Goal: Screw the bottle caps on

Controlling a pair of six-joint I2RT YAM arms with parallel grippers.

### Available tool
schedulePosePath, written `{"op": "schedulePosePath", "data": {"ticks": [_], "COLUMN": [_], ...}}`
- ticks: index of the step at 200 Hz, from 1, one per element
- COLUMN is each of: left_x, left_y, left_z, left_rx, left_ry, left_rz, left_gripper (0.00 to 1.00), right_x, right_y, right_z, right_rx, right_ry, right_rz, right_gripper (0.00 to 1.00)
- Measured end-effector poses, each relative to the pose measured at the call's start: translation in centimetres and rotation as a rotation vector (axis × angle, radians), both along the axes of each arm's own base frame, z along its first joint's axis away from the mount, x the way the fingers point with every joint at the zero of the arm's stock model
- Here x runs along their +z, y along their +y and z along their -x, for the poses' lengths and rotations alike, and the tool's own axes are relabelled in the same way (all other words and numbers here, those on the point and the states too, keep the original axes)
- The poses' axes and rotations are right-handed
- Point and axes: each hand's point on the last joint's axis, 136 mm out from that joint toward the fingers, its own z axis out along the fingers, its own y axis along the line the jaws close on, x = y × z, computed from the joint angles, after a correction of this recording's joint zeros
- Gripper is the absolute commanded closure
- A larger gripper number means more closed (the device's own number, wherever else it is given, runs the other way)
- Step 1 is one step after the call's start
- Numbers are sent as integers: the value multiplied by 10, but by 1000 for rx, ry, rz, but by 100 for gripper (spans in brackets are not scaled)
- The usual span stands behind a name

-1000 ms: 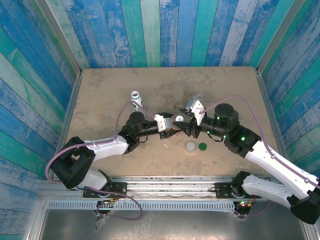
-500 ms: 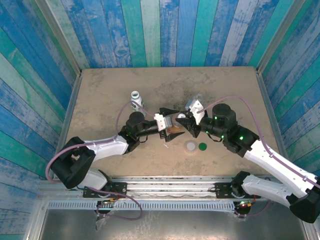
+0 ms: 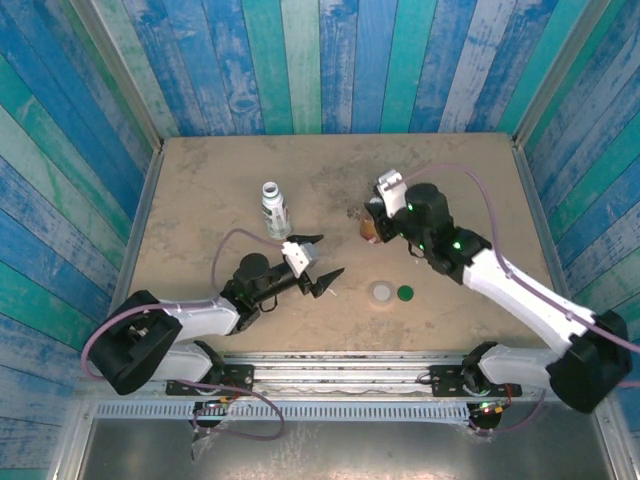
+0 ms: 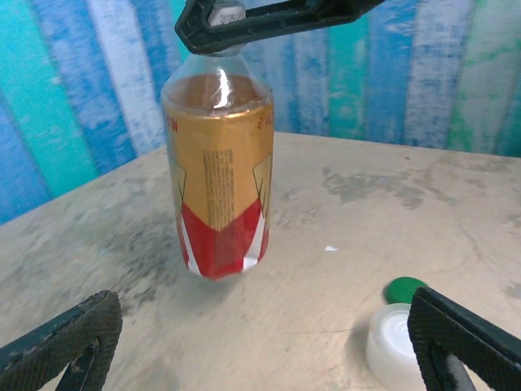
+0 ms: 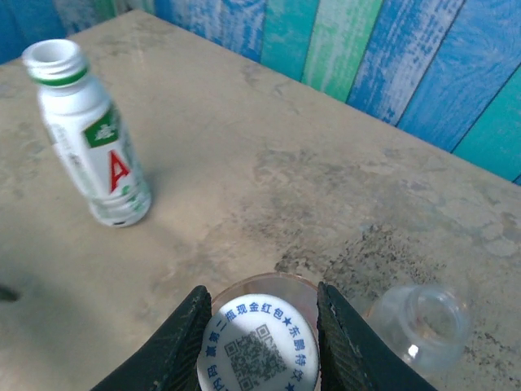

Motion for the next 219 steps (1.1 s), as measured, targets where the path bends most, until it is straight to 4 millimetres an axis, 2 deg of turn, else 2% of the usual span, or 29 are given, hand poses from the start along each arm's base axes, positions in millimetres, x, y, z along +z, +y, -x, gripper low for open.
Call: {"op": "schedulePosePath", "data": {"ticks": [27,62,106,134,170,219], "left_x": [-3,3,3,-3,-4,2], "left_y": [17,18,18,18,18,16], "left_z": [-3,-5,-5,-5,-6,-7], "left_rx": [85,99,100,103,103,99], "left_ry": [24,17,18,24,21,11], "left_rz": [33,49,45,24,13,23], "left_gripper": [6,6,6,6,6,6], "right_x": [-2,-15,-41,-52,-59,-60], "right_y": [14,30,43,46,47,46], "right_z": [-47,-107,-157,-171,-177,-178], "right_rx": [-41,-78,-100,-105,-102,-97], "right_ry": [25,52,99,121,139,152], "right_rz": [-11,-17,-27,-32,-49,-65], "right_gripper": [76,76,74,72,68,43]}}
